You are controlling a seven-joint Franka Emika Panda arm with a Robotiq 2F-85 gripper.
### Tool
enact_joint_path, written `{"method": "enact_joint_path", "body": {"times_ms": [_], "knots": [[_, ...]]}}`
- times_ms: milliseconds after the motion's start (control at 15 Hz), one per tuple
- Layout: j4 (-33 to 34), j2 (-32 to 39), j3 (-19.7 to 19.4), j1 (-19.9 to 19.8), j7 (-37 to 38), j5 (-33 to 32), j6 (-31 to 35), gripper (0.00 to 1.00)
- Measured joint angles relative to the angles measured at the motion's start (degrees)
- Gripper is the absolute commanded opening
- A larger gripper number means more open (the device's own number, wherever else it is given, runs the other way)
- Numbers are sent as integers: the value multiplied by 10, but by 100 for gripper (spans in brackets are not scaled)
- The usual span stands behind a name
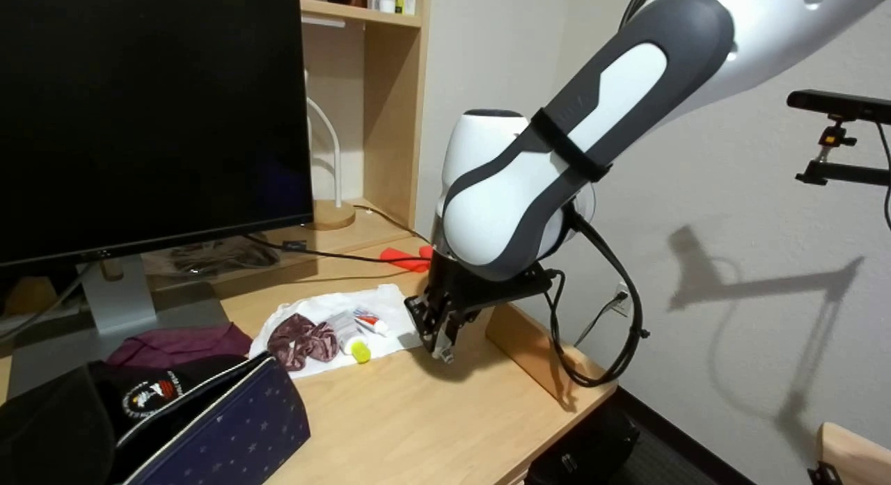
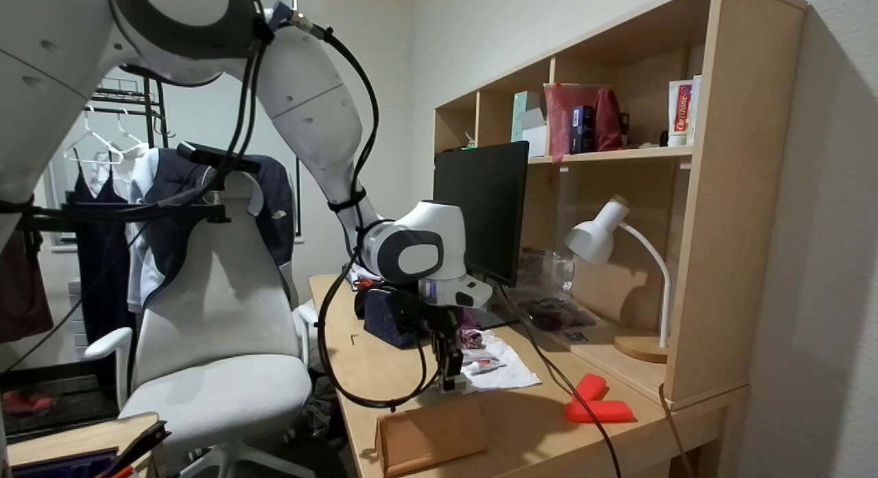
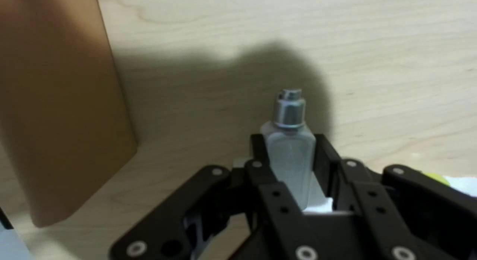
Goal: Put the case on the cloth directly on the table
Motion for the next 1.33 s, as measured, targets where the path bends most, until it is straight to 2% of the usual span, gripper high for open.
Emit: {"method": "enact_joint_path", "body": {"times_ms": [467,1133,1200,1267,1333], "knots": [[60,7,-19,-3,11,0,-5,15],[148,89,-12,-1,19,0,-28,15],[154,96,-12,-1,20,0,-30,23],[161,101,-12,-1,20,0,-32,59],[166,106,-12,-1,21,0,-34,60]]}}
